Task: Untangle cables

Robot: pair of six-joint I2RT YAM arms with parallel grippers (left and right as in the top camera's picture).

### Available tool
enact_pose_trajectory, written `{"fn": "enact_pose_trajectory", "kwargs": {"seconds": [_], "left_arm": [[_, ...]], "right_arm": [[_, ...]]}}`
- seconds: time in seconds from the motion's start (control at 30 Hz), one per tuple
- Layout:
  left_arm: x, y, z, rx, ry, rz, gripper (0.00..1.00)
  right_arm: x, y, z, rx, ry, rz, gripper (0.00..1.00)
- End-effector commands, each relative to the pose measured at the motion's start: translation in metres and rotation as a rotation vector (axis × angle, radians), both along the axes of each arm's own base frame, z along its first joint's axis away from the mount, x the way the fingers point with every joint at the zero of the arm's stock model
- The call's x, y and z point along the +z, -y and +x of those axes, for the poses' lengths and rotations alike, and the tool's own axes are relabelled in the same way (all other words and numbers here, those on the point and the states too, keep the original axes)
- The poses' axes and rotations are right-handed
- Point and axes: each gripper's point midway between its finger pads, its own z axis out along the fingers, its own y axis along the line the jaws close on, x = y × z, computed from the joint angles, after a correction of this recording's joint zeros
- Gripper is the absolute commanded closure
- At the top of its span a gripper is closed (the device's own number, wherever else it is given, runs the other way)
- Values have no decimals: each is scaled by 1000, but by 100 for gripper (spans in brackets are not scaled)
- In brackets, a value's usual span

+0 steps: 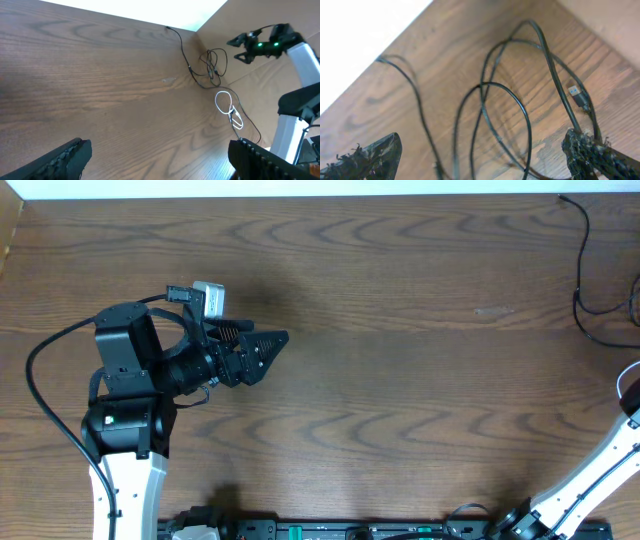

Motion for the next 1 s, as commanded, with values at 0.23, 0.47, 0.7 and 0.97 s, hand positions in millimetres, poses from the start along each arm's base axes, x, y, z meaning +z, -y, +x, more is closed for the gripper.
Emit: {"fn": "enact_pose_trajectory", "kwargs": {"seconds": [0.23, 0.47, 0.7, 0.97], "left_arm": [[-5, -10, 6, 55, 33, 81, 7], [-20, -41, 26, 244, 20, 218, 7], [-20, -43, 27, 241, 42, 245, 7], [-33, -62, 30, 322, 17, 347, 7]], "right_arm": [[138, -33, -30, -69, 115, -151, 1], [179, -74, -67, 9, 104, -183, 1], [181, -130, -90, 76, 130, -276, 1], [148, -212, -140, 147, 214, -279, 1]]}}
